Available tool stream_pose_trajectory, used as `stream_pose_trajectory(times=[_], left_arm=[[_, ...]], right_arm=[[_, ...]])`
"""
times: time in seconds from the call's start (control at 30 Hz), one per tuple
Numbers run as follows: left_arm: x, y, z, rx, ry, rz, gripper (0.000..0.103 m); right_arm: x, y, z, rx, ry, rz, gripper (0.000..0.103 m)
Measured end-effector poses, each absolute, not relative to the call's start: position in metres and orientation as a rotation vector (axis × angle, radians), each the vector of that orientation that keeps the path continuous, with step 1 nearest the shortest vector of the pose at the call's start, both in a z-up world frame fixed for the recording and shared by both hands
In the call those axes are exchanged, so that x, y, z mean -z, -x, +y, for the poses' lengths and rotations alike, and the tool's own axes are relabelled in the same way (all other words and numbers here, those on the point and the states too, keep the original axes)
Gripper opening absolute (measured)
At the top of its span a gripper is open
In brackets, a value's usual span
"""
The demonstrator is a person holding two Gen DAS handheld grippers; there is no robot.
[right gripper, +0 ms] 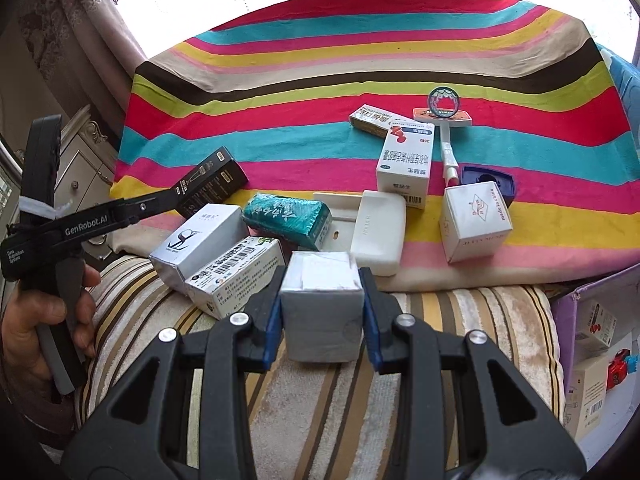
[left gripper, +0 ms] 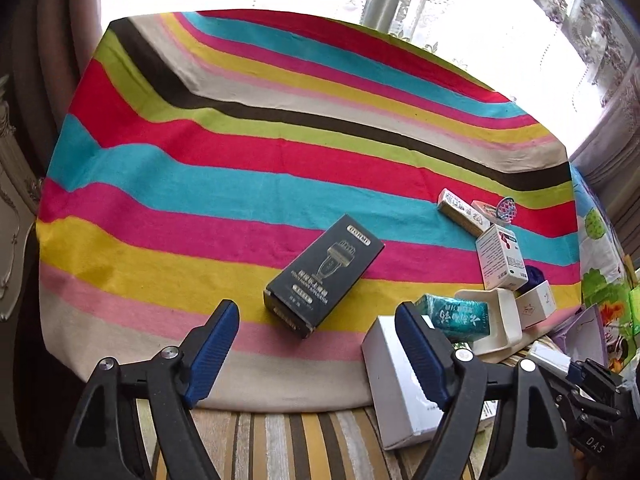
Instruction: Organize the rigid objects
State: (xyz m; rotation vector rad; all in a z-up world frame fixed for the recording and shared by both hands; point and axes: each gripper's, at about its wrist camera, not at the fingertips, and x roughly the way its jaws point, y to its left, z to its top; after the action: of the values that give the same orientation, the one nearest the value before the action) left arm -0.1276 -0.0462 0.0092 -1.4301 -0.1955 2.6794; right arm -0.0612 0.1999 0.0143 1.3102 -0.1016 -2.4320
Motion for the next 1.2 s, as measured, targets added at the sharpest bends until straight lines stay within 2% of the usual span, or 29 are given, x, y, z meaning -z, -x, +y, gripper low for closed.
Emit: stream_pose_trajectory(times=[0.13,0.2,0.27,0.37,0.83,1.2], left_arm=[[0.003,0.161,-0.032,-2.614,1.499,0.007,0.081],[0.01,0.17,-0.025,-2.587,1.52,0.087,0.077],[0.017,0.174,-0.018,-2.554,1.528,0.139,0.05],[0.021,0.172,-0.016,-2.55,1.524,0.141,0.04],[-0.037,0.1,-0.027,-2.73,1.263,-0.215,0.04],[-0.068,0.051,0.058,-2.525,1.12,-0.229,0.04]], right_arm=[[-0.017,0.055,0.202,2.44,-1.297,-0.092,0.038],[-0.018,0.052,0.204,2.447,-1.288,-0.091,0.038],[-0.019,0.05,0.206,2.448,-1.281,-0.097,0.038],[-0.02,0.048,0.208,2.445,-1.274,-0.104,0.038],[-0.035,0.033,0.237,2.439,-1.216,-0.252,0.038],[-0.053,0.001,0.288,2.489,-1.154,-0.367,0.038]])
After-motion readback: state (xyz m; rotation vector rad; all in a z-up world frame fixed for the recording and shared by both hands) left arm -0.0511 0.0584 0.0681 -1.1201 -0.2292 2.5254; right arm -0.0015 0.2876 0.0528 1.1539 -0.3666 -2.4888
